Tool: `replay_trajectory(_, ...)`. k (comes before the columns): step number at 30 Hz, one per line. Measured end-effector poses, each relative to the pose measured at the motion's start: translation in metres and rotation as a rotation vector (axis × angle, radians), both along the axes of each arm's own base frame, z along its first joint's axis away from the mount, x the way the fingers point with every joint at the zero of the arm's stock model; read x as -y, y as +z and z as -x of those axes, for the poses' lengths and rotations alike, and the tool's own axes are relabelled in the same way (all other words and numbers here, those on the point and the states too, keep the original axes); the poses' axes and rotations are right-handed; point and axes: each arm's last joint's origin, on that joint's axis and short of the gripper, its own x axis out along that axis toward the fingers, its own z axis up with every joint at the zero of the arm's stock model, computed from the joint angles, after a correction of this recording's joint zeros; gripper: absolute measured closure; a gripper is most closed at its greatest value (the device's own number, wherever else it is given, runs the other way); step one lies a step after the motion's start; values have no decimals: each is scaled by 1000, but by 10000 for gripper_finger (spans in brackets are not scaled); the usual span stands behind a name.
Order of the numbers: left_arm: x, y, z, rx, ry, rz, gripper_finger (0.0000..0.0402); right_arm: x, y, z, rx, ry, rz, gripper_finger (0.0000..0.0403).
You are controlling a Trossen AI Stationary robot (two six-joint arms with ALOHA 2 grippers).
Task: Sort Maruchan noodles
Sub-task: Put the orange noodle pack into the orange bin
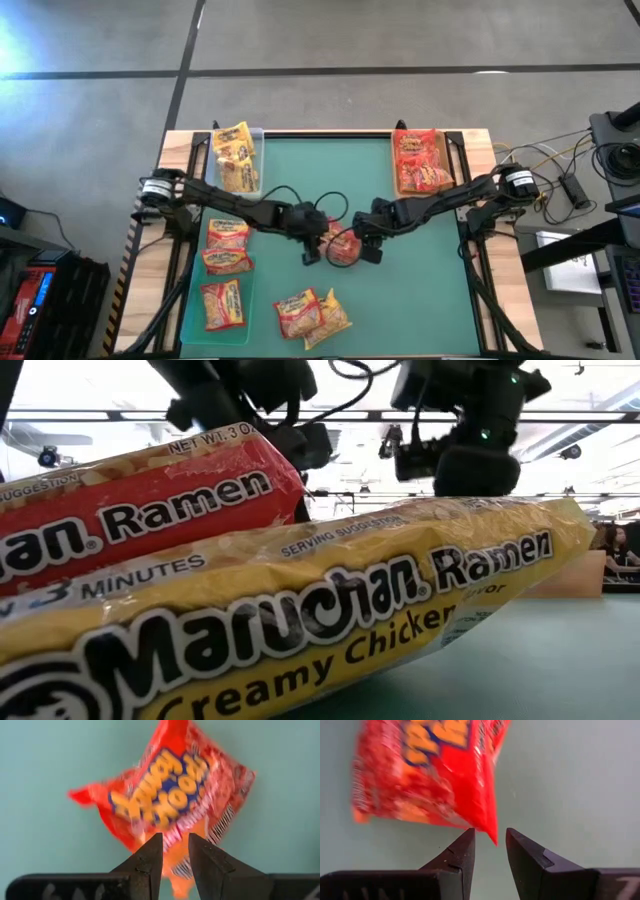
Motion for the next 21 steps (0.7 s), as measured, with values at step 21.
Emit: replay_trajectory(21, 38, -37, -23, 116, 237, 158, 325, 7, -8, -2, 158, -60, 215, 335)
